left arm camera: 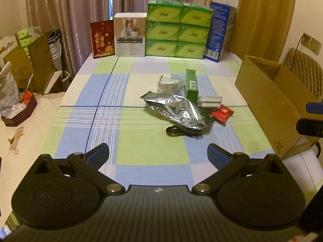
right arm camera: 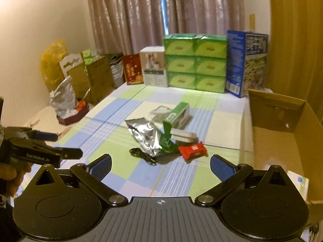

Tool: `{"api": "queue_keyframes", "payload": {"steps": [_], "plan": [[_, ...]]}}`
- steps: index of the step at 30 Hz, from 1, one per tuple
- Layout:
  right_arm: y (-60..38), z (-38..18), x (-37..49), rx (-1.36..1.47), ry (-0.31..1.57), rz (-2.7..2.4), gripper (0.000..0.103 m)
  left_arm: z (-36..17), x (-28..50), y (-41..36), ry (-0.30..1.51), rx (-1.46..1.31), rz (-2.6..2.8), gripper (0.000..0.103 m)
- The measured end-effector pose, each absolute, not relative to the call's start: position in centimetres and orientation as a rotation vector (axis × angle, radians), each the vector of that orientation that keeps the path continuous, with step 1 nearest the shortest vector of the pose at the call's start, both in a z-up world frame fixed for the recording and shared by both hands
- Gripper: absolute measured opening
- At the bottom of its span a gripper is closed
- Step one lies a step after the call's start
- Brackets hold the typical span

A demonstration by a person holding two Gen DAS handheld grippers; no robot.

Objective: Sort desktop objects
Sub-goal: 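Move both grippers back over the table toward the foil bag and cable, then grasp the red candy packet with the right gripper while the left gripper approaches the black cable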

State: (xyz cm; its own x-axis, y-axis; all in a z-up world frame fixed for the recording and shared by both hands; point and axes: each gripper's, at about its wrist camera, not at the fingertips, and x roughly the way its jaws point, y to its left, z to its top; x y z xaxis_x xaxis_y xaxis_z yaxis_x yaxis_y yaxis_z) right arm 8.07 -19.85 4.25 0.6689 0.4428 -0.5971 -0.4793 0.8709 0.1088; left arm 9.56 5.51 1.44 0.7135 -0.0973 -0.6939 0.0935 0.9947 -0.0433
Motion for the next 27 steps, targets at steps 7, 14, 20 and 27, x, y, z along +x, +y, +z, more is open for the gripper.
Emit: {"api": "queue_keyframes", "payload": {"steps": [7,14,20,27], "plan": [[-19.0,1.6,10.6,-0.067,0.669,0.506,0.101,-1.3,11.7,6.0,0.791,0.037,-0.135,0.101],[-18.5,-1.6,14.1,-0.089,0.705,0.476,0.100,-4.1,14.5,5.9,0.821,0.071,-0.196,0.098],[-18.2,-4.1,16.9,-0.108,0.739,0.454,0.088,-5.6,17.7,5.0,0.814,0.123,-0.282,0.092],[-17.4,-5.9,19.7,-0.131,0.760,0.450,0.077,-7.2,21.3,2.9,0.789,0.218,-0.437,0.081]]}}
